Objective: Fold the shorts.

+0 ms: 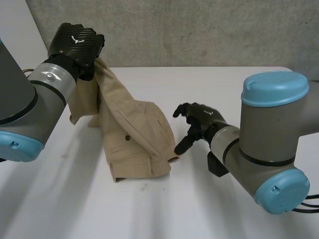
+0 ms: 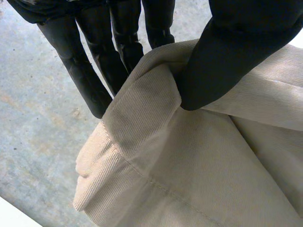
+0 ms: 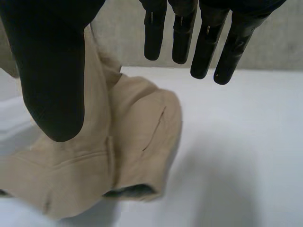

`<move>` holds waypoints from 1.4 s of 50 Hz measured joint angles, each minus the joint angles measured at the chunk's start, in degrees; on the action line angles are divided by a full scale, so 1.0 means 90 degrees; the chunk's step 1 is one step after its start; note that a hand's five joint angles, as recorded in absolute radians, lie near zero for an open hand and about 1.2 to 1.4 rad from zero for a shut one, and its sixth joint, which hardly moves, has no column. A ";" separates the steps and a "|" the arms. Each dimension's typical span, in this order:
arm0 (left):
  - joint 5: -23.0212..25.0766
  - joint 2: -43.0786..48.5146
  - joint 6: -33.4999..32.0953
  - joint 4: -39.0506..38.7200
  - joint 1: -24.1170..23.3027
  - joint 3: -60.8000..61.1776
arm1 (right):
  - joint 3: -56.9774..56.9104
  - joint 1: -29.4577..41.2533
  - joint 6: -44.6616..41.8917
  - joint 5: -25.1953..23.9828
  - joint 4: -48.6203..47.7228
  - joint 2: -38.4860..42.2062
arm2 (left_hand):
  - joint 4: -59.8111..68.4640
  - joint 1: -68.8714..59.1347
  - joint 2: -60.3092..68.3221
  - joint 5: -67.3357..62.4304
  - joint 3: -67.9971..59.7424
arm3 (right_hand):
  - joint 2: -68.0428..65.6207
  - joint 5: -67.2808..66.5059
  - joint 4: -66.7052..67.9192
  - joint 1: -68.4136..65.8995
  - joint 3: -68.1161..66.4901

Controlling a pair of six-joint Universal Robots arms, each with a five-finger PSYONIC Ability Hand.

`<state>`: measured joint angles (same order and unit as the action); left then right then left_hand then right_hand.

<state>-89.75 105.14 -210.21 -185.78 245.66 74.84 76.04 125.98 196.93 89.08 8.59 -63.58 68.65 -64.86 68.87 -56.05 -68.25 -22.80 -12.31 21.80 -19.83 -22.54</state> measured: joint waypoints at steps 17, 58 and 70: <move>-0.0059 -0.0029 0.0024 0.0079 -0.0284 0.0030 | -0.0465 0.0706 0.1642 0.0012 -0.0077 0.1254 | 0.0001 0.0000 0.0005 0.0000 0.0000 | 0.0002 -0.0030 0.0001 0.0000 0.0001; -0.0077 -0.0872 0.0060 0.0131 -0.0297 0.0613 | -0.0491 0.0366 -0.0708 0.0655 -0.0391 0.0773 | 0.0004 0.0000 0.0006 0.0000 -0.0001 | -0.1074 -0.1167 0.1162 -0.0931 -0.1088; -0.0081 -0.0820 0.0045 0.0124 -0.0292 0.0604 | -0.0526 0.0368 -0.0027 0.0339 -0.0298 0.0976 | 0.0003 0.0000 0.0006 0.0000 -0.0001 | -0.0247 -0.0240 0.0301 -0.0261 -0.0264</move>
<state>-90.47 97.76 -209.80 -184.66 243.03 80.28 71.30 129.29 196.69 92.13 5.90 -54.80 68.68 -64.86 68.93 -56.05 -68.26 -25.02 -14.47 24.51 -22.18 -24.92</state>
